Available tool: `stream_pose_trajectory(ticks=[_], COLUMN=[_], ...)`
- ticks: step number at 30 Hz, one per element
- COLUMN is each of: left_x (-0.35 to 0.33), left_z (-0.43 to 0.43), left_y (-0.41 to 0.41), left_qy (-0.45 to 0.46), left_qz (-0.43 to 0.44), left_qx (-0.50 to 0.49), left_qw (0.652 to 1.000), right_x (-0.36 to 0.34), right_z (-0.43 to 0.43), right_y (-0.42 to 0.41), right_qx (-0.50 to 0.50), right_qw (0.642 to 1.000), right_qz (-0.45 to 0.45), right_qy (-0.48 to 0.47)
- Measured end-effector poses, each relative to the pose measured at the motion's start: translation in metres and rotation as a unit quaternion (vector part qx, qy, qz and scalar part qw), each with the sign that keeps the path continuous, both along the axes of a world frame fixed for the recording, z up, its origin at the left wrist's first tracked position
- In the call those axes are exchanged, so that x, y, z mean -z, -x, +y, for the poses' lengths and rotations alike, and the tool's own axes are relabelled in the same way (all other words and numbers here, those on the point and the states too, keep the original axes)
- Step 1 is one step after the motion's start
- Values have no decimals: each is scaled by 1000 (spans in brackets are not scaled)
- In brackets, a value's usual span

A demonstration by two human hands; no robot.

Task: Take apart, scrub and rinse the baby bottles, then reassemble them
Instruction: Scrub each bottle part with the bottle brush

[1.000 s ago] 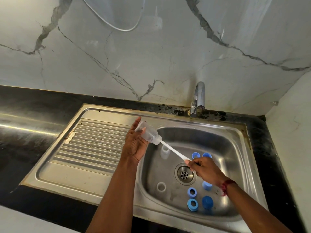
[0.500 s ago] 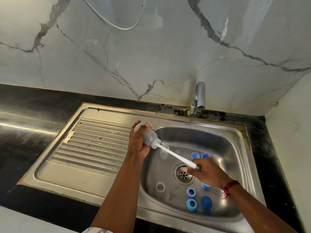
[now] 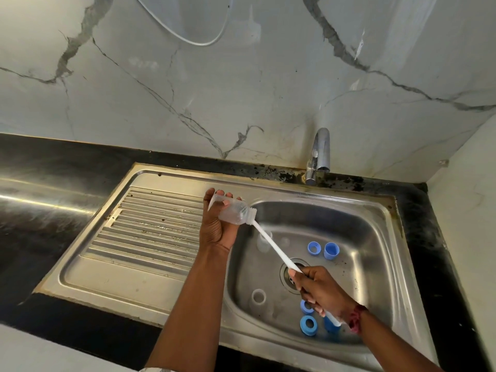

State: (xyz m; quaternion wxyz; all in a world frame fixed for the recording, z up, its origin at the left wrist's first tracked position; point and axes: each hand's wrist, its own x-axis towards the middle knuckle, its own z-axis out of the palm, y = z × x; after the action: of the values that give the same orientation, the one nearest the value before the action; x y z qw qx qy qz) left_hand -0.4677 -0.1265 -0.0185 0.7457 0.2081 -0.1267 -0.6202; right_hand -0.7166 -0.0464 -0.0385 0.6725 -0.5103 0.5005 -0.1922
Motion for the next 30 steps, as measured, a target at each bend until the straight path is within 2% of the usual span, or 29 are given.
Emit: stream_pose_trajectory(ticks=[3,6,9,12,16,19,21,23,27,30], left_x=[-4,-2,4,11,17,17,18,18,16,8], left_z=[0,0,-4,-6,-3,-1,-2,-3,-2,-4], left_y=[-7,-14,-18,-23,-23,-22,-22,-22,-23,-26], left_qy=[14,-12,-81,-128,-190,-206,-194,-180,-151,-121], left_qz=[-47,-60,-62,-65,-84,-96,-96,-101,-85,-65], left_qx=[11,8,-30,-54,-77,-90,-97,-114,-111,-81], left_qw=[999,998,994,988,975,970,971,972,979,987], right_x=[3,2,4,17,28,29,26,21,17,17], right_z=[-6,-18,-30,-42,-50,-48,-43,-36,-31,-32], right_y=[1,10,26,42,51,50,47,43,41,40], right_qx=[-10,-47,-67,-59,-63,-80,-88,-93,-111,-82], right_qw=[999,975,908,807,720,690,695,722,869,927], right_qz=[36,149,293,403,447,468,455,435,300,196], right_qy=[18,155,293,427,527,547,549,530,377,309])
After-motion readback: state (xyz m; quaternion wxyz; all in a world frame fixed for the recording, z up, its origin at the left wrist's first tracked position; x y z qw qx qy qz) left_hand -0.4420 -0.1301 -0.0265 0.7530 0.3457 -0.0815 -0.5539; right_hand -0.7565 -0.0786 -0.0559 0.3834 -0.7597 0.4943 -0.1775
